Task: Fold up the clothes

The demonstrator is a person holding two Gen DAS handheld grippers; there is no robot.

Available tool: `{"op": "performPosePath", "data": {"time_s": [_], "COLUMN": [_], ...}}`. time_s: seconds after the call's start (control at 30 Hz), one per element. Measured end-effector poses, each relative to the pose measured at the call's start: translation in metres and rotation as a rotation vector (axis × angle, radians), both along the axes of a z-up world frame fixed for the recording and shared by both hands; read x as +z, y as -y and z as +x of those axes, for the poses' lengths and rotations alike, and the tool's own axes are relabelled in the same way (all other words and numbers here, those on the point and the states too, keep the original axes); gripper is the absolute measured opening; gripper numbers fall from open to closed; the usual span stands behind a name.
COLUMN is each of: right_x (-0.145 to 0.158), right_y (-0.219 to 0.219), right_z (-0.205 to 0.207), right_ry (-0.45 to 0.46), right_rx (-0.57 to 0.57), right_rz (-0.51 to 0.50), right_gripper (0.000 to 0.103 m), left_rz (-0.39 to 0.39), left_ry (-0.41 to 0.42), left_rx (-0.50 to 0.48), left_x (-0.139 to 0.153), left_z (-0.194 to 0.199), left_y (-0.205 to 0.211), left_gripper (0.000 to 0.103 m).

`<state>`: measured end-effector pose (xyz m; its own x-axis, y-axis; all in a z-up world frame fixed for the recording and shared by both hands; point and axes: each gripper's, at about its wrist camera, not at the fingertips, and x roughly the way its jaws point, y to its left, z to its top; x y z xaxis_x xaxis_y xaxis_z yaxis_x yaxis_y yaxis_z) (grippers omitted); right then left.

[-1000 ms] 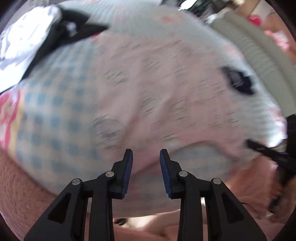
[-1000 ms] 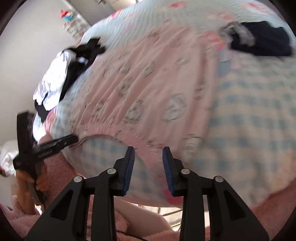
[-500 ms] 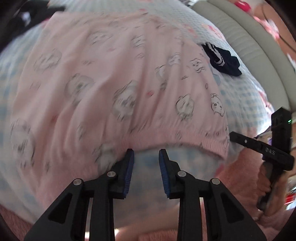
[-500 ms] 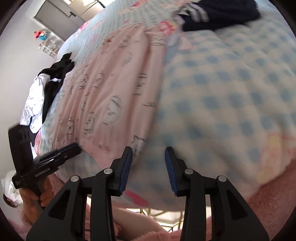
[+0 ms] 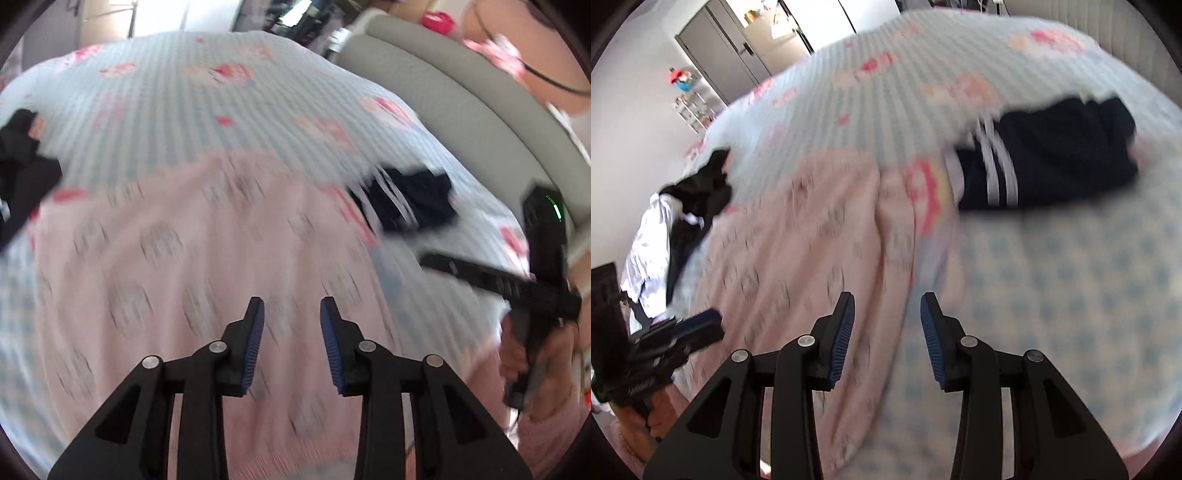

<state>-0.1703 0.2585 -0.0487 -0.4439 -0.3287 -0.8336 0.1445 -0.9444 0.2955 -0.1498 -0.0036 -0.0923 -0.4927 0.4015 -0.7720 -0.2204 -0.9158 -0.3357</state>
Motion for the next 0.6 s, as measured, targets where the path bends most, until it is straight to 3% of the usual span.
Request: {"op": "performPosePath", "data": {"time_s": [0.07, 0.17, 0.23, 0.3, 0.33, 0.4, 0.43, 0.47, 0.5, 0.53, 0.6], "right_x": [0.003, -0.015, -0.03, -0.048, -0.057, -0.074, -0.082, -0.087, -0.091, -0.093, -0.082], "right_y": [0.001, 0.007, 0.011, 0.015, 0.018, 0.02, 0.021, 0.024, 0.026, 0.03, 0.035], "right_z": [-0.024, -0.062, -0.087, -0.103, -0.11, -0.123, -0.129, -0.132, -0.134, -0.136, -0.132], "right_ry": [-0.001, 0.036, 0.063, 0.095, 0.112, 0.146, 0.158, 0.16, 0.157, 0.156, 0.108], "right_rx": [0.009, 0.027, 0.039, 0.045, 0.054, 0.067, 0.07, 0.079, 0.091, 0.12, 0.138], "right_rz": [0.018, 0.049, 0.07, 0.089, 0.075, 0.053, 0.045, 0.029, 0.011, -0.01, -0.011], "right_gripper": [0.04, 0.04, 0.04, 0.04, 0.04, 0.04, 0.041, 0.042, 0.031, 0.006, 0.004], "left_rz": [-0.018, -0.073, -0.112, -0.066, -0.042, -0.057, -0.067, -0.1, -0.128, -0.128, -0.07], "left_ry": [-0.024, -0.05, -0.01, 0.042, 0.068, 0.119, 0.141, 0.149, 0.147, 0.134, 0.067], "left_rx": [0.016, 0.035, 0.046, 0.016, 0.001, -0.028, -0.045, -0.064, -0.078, -0.092, -0.109], "left_x": [0.007, 0.001, -0.009, -0.026, -0.035, -0.057, -0.067, -0.077, -0.079, -0.078, -0.059], "left_z": [-0.035, -0.092, -0.128, -0.156, -0.17, -0.188, -0.195, -0.2, -0.201, -0.201, -0.192], "left_y": [0.003, -0.003, -0.008, -0.014, -0.017, -0.029, -0.036, -0.043, -0.047, -0.047, -0.039], "left_gripper": [0.037, 0.037, 0.037, 0.038, 0.043, 0.046, 0.041, 0.006, 0.005, 0.005, 0.005]}}
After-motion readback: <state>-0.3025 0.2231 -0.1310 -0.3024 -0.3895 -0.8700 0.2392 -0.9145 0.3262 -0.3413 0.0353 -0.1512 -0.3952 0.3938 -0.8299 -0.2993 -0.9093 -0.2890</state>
